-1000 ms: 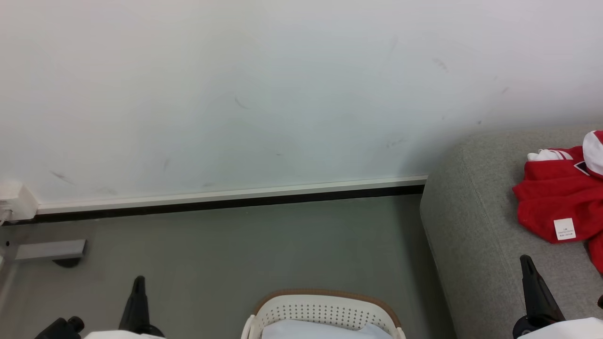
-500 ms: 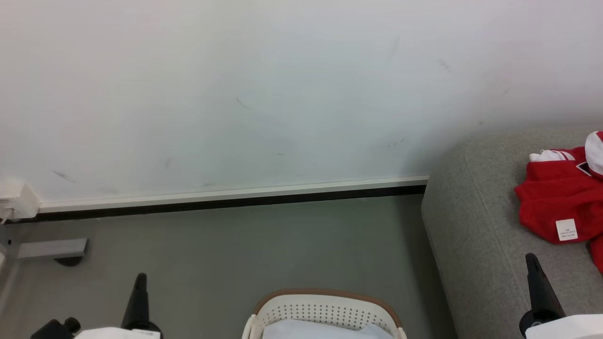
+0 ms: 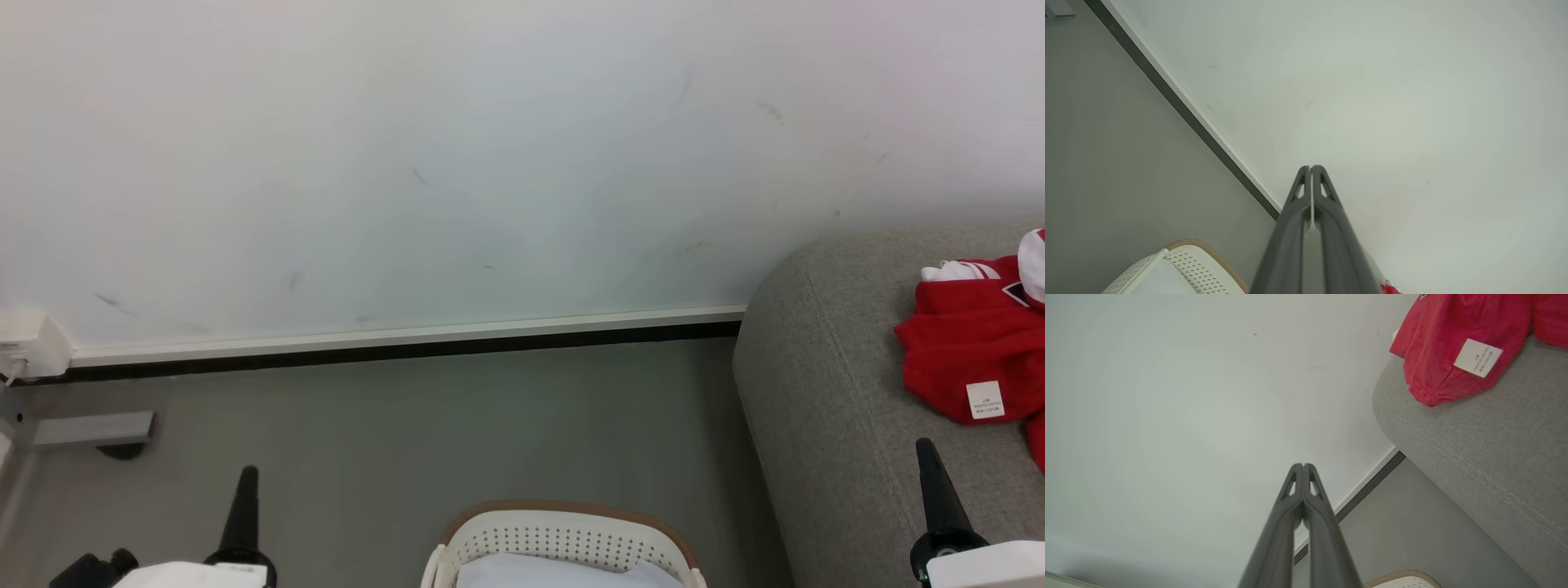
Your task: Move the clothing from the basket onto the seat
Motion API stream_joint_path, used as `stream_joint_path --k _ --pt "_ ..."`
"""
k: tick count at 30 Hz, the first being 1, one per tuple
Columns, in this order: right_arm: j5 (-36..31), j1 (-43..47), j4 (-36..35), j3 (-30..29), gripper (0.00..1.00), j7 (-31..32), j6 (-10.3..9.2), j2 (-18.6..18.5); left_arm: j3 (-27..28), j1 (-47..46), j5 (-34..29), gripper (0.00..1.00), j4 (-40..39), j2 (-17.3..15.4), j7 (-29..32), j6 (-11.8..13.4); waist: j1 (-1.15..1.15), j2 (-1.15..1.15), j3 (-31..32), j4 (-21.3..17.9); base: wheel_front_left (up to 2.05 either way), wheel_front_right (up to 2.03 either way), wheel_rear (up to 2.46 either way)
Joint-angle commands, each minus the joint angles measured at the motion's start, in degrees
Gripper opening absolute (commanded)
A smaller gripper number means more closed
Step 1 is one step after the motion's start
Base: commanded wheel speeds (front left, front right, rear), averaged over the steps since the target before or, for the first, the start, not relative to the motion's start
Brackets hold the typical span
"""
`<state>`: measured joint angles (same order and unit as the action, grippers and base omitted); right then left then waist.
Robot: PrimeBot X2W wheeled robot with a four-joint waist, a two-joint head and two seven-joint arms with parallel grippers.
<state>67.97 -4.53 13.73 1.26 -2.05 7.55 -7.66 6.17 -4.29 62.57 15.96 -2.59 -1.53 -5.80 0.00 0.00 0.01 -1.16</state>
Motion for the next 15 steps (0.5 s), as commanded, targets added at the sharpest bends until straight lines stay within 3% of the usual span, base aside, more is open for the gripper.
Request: stream_joint_path --k 1,15 --pt "1.39 -1.22 -0.31 -0.68 0.0 0.4 -0.06 -0.08 0.18 -1.24 1.78 0.0 -0.75 -0.45 0.4 -0.36 0.0 0.0 0.0 0.03 0.0 0.0 0.0" --pt "7.73 -1.51 -0.15 -2.54 0.0 2.56 -0.07 1.18 0.26 -1.52 9.48 0.0 -1.11 -0.46 2.55 -0.79 0.0 0.0 -0.04 0.28 0.0 0.0 0.0"
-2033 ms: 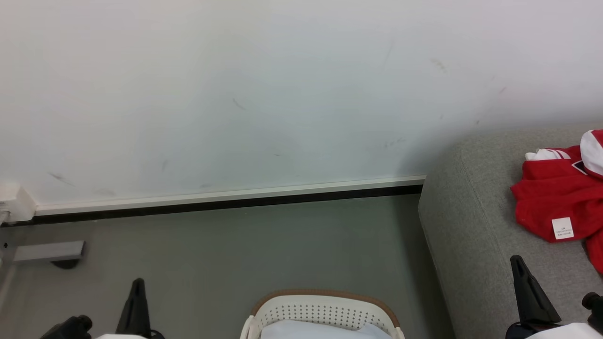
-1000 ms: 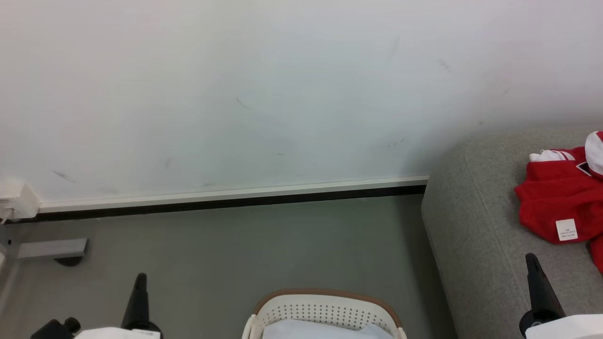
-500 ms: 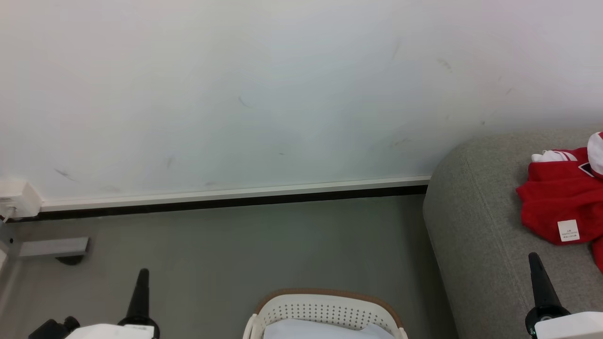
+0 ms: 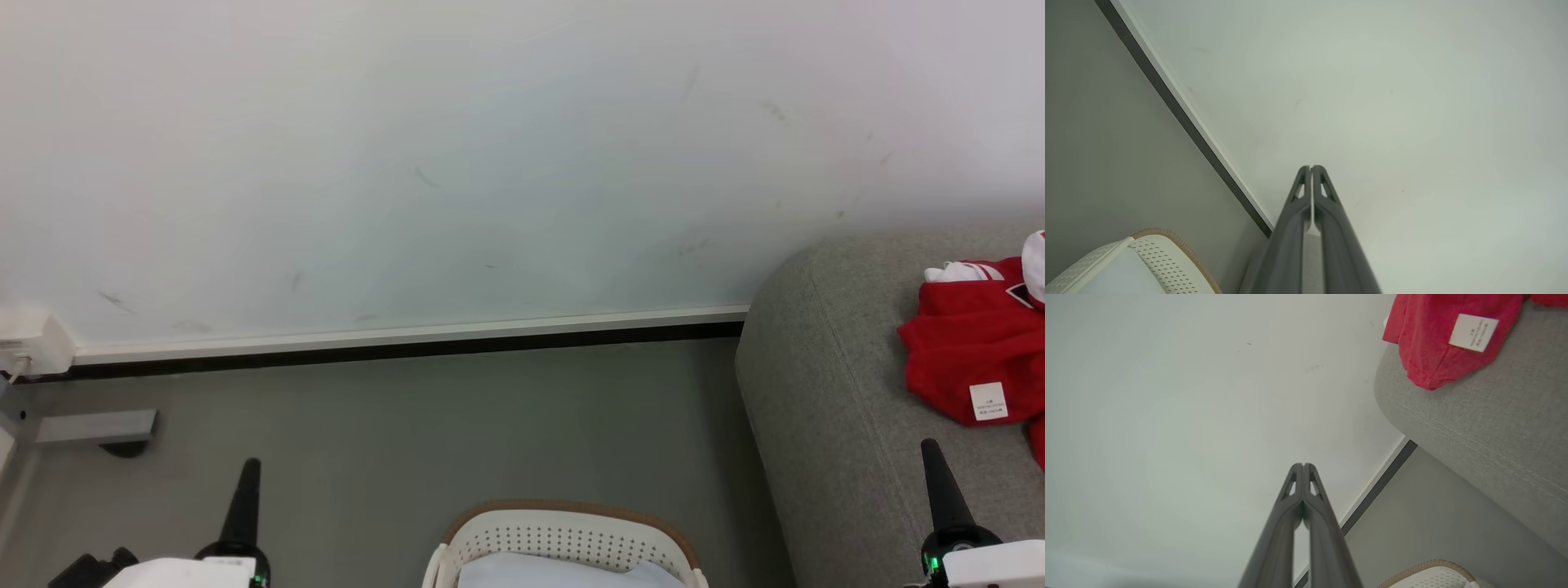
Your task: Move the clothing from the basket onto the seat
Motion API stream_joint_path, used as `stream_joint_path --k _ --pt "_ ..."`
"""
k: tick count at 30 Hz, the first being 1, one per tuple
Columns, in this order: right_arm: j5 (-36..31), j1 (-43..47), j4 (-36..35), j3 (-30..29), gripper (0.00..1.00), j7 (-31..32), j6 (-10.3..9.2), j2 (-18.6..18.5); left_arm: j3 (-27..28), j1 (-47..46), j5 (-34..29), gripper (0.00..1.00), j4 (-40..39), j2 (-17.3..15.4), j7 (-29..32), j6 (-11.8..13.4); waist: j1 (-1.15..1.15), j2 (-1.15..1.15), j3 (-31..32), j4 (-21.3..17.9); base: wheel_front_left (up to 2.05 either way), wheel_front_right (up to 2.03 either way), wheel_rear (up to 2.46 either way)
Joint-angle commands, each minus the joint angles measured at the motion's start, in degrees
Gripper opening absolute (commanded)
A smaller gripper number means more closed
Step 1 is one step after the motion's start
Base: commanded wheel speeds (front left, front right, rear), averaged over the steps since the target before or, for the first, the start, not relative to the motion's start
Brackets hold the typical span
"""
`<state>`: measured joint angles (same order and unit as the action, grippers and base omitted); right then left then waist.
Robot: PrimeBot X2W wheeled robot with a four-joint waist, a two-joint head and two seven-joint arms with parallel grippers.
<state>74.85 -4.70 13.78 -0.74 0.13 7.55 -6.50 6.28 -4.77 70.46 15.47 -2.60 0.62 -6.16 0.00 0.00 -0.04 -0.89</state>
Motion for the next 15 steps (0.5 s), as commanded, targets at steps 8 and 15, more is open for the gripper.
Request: stream_joint_path --k 8,15 --pt "4.15 -1.39 -0.13 -1.48 0.0 1.47 -0.08 0.61 0.18 -1.21 5.5 0.0 -0.8 -0.46 1.43 -0.58 0.0 0.0 -0.02 0.15 0.0 0.0 0.0" --pt "6.89 -1.45 -0.06 -2.31 0.0 2.39 -0.09 1.17 0.22 -1.26 8.78 0.0 -0.94 -0.46 2.35 -0.79 0.0 0.0 -0.04 0.28 0.0 0.0 0.0"
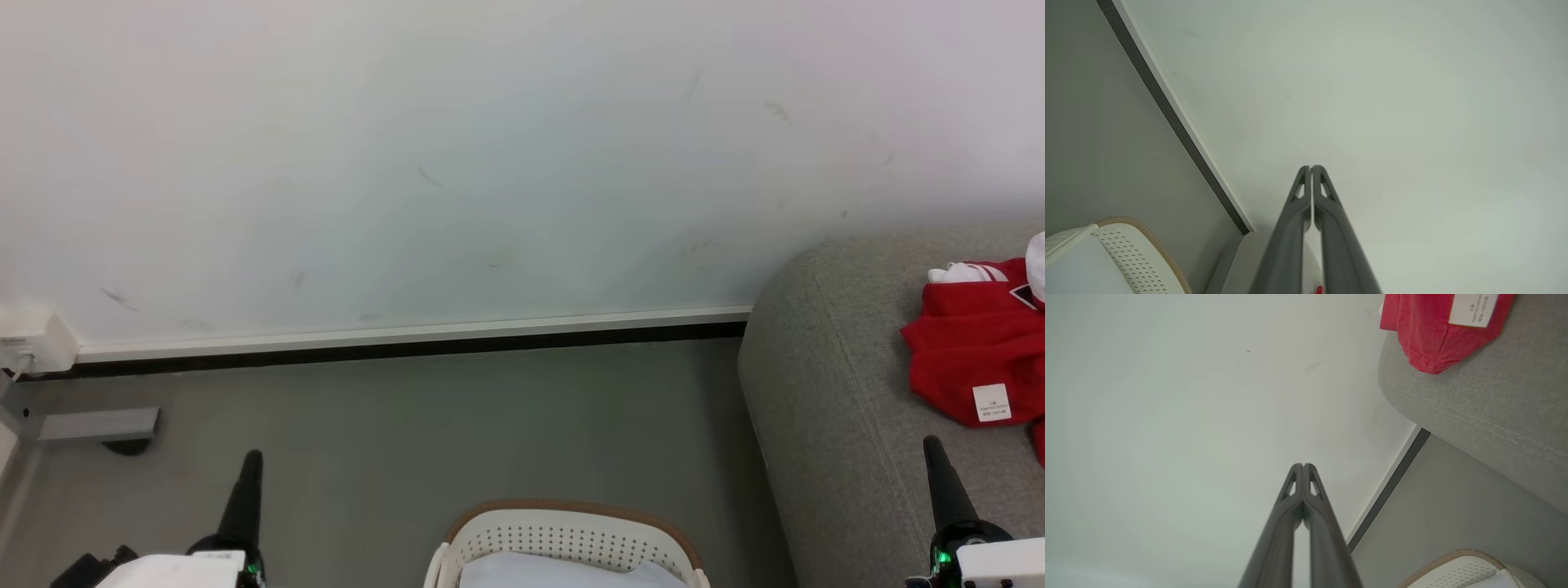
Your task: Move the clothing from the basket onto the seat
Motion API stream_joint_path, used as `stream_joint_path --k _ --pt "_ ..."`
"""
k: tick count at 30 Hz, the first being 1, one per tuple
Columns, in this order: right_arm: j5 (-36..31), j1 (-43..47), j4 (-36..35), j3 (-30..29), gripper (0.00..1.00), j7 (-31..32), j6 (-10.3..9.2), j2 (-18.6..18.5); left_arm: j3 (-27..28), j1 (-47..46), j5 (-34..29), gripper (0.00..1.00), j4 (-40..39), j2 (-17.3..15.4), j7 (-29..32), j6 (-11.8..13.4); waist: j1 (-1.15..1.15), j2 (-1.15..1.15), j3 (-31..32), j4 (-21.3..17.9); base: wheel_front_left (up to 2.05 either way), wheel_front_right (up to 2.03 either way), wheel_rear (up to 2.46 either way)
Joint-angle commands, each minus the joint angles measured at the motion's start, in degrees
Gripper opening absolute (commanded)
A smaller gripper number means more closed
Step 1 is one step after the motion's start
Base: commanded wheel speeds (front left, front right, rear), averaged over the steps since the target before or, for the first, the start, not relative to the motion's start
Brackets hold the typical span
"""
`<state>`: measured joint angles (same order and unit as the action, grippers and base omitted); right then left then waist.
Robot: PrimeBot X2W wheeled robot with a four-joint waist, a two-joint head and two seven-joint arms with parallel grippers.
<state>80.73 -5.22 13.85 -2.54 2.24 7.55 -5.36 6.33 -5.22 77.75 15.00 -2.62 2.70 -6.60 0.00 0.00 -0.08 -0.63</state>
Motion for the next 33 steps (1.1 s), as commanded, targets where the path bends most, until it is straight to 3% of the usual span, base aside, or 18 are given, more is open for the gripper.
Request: stream_joint_path --k 1,33 --pt "1.39 -0.95 -0.12 -0.62 0.0 0.38 -0.09 0.11 0.17 -0.81 1.91 0.0 -0.49 -0.44 0.41 -0.39 0.0 0.0 -0.01 0.03 0.0 0.0 0.0" --pt "11.61 -1.23 0.2 -3.66 0.0 3.94 -0.12 2.15 0.3 -1.22 14.16 0.0 -1.02 -0.44 3.85 -1.02 0.0 0.0 -0.09 0.58 0.0 0.0 0.0"
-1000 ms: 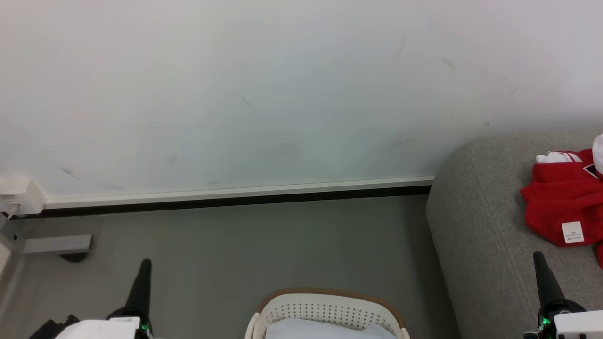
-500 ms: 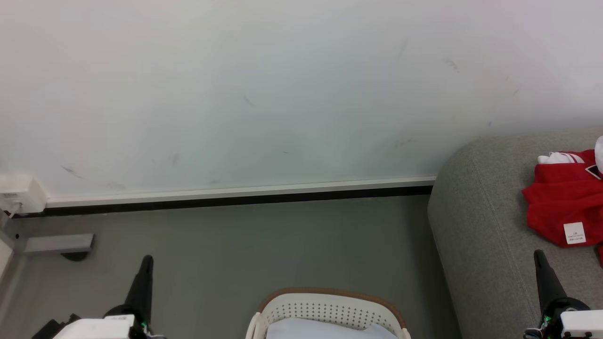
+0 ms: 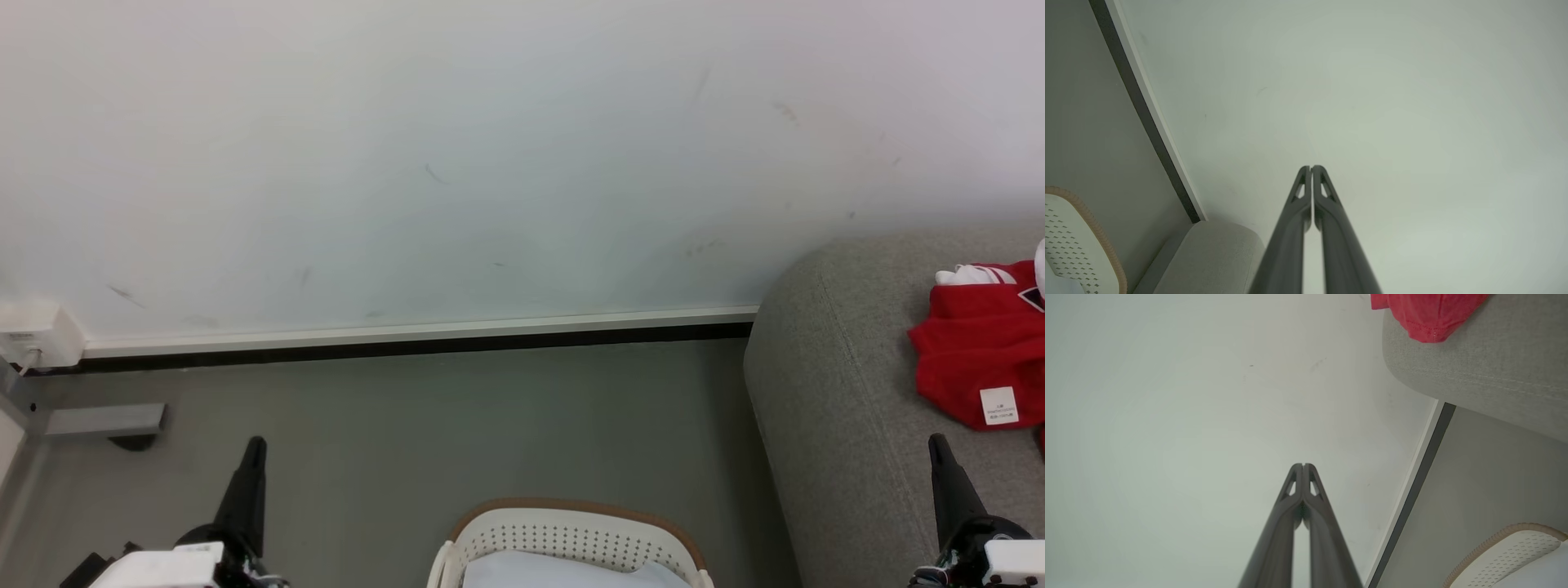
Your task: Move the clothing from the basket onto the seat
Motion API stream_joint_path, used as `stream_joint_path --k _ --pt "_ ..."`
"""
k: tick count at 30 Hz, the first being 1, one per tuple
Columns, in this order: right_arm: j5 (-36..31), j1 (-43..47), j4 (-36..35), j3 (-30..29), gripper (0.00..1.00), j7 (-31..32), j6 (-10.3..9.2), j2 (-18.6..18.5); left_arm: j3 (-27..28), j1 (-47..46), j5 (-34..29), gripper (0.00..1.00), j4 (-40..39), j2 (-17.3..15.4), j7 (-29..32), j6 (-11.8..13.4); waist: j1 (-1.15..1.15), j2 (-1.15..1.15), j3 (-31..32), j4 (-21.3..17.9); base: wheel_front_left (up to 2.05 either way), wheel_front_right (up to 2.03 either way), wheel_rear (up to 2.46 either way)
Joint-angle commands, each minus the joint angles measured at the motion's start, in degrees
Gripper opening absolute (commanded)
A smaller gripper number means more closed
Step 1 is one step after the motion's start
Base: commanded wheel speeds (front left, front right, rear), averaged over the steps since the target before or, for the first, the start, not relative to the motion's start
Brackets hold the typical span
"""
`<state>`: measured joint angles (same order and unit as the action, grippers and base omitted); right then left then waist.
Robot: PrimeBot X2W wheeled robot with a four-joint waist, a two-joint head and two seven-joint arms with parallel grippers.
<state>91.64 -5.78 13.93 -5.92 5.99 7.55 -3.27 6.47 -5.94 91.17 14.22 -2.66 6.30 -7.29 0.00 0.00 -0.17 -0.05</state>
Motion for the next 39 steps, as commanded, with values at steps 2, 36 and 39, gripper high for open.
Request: stream_joint_path --k 2,36,39 --pt "1.26 -0.7 0.14 -0.46 0.0 0.48 -0.12 0.21 0.17 -0.53 1.59 0.0 -0.25 -0.39 0.44 -0.39 0.0 0.0 -0.01 0.04 0.0 0.0 0.0" --pt "0.81 -0.71 0.16 -0.65 0.0 0.48 -0.12 0.32 0.15 -0.51 1.59 0.0 -0.25 -0.39 0.48 -0.34 0.0 0.0 -0.01 0.05 0.0 0.0 0.0" --pt "0.79 -0.72 0.16 -0.67 0.0 0.5 -0.12 0.32 0.15 -0.51 1.6 0.0 -0.25 -0.39 0.48 -0.35 0.0 0.0 -0.01 0.05 0.0 0.0 0.0"
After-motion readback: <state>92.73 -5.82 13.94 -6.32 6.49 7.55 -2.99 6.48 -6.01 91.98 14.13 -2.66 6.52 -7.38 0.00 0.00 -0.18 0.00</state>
